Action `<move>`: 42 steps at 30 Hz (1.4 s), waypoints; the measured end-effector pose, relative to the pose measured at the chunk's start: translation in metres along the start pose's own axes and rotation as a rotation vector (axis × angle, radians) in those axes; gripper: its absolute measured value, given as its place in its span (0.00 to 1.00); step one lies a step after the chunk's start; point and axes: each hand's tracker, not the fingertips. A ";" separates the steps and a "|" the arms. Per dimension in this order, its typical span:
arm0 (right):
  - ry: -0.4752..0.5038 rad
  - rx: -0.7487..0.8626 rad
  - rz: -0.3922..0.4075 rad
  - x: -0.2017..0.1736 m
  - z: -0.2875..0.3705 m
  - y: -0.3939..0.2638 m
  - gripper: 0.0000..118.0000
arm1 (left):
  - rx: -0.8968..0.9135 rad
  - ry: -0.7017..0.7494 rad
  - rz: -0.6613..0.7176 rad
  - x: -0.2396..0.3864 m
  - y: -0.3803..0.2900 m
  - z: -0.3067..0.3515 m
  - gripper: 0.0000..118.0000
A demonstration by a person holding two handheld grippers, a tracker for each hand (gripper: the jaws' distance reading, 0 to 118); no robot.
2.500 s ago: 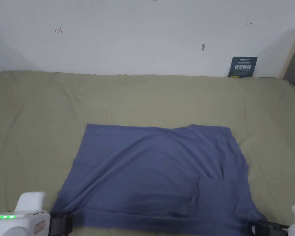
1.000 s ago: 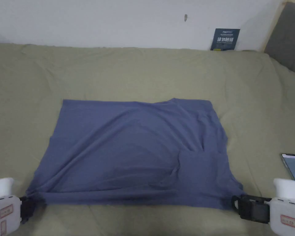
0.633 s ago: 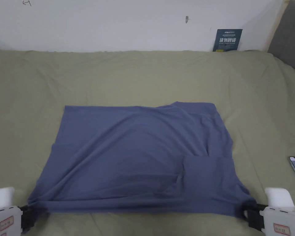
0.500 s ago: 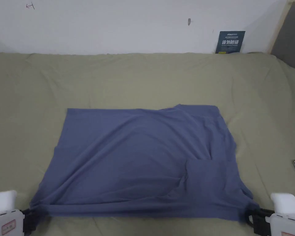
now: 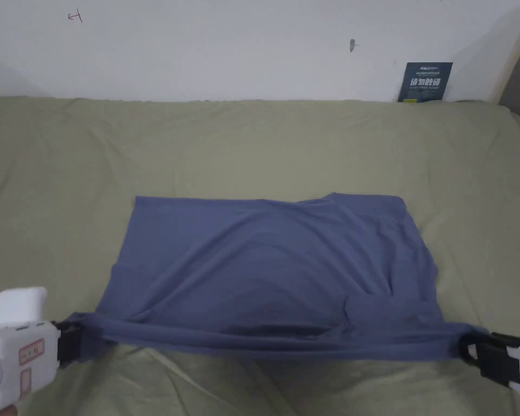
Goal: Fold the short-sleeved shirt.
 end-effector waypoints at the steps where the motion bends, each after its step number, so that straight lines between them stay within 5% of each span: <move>1: -0.001 0.006 0.004 -0.001 -0.002 0.009 0.05 | 0.009 -0.001 -0.001 0.002 0.008 -0.001 0.04; 11: -0.041 0.000 0.013 -0.007 -0.065 0.094 0.06 | 0.028 0.005 0.007 0.015 0.085 -0.061 0.04; 21: -0.107 -0.144 -0.066 0.010 -0.144 0.113 0.11 | -0.061 0.015 -0.003 0.027 0.107 -0.139 0.05; 22: -0.132 -0.153 -0.083 0.011 -0.147 0.111 0.29 | -0.068 0.005 0.010 0.028 0.106 -0.143 0.13; 23: -0.144 -0.162 -0.097 0.014 -0.151 0.110 0.68 | -0.073 0.012 0.020 0.029 0.107 -0.148 0.43; 24: -0.141 -0.168 -0.114 0.016 -0.152 0.107 0.93 | -0.081 0.029 0.036 0.027 0.106 -0.150 0.74; 25: -0.144 -0.160 -0.123 0.018 -0.148 0.103 1.00 | -0.093 0.042 0.043 0.026 0.104 -0.151 0.94; 33: -0.116 -0.120 -0.099 0.012 -0.103 0.065 1.00 | -0.005 0.074 -0.094 0.008 0.069 -0.093 1.00; 34: -0.114 -0.124 -0.091 0.010 -0.098 0.061 0.99 | -0.033 0.114 -0.126 0.006 0.062 -0.089 0.99; 35: -0.109 -0.117 -0.083 0.004 -0.093 0.056 0.93 | -0.128 0.180 -0.155 0.006 0.058 -0.086 0.87; 37: -0.088 -0.090 -0.061 -0.002 -0.077 0.045 0.63 | -0.001 0.140 -0.081 -0.004 0.041 -0.062 0.36; 38: -0.083 -0.069 -0.060 -0.005 -0.071 0.040 0.30 | -0.002 0.082 -0.054 -0.012 0.037 -0.061 0.06; 39: -0.072 -0.046 -0.061 -0.011 -0.063 0.033 0.05 | -0.038 0.046 -0.007 -0.016 0.031 -0.057 0.05; 42: -0.126 0.013 -0.028 -0.019 -0.050 0.021 0.01 | -0.034 0.046 -0.028 -0.011 0.015 -0.046 0.05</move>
